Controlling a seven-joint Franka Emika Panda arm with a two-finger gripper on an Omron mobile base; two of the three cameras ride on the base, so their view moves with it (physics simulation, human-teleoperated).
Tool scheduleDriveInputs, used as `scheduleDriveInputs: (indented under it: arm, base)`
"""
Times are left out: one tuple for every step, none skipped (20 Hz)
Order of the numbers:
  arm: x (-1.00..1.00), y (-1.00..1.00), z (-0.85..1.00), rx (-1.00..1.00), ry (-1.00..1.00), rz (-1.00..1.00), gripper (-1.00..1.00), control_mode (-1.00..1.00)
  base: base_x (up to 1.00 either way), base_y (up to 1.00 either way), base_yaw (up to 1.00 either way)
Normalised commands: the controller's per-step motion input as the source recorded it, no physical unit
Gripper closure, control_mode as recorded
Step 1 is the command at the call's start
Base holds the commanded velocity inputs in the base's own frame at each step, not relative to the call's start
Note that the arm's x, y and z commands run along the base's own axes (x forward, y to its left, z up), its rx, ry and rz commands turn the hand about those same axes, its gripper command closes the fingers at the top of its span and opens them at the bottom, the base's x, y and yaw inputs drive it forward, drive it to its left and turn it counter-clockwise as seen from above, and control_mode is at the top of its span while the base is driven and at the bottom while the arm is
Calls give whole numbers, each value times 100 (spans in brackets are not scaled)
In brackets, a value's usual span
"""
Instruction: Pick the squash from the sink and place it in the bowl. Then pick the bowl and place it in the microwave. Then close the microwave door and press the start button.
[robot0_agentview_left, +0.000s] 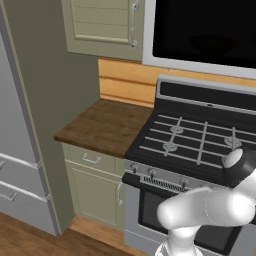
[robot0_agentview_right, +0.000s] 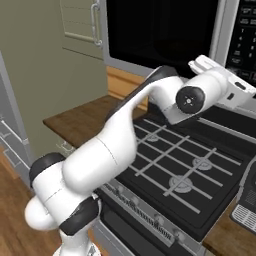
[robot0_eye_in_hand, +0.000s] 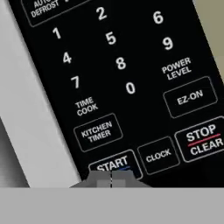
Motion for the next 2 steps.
scheduleDriveInputs:
  arm:
    - [-65, 0, 0, 0, -5, 0, 100, -100]
    - [-71, 0, 1, 0, -9, 0, 100, -100]
  base:
    - [0, 0, 0]
    - [0, 0, 0]
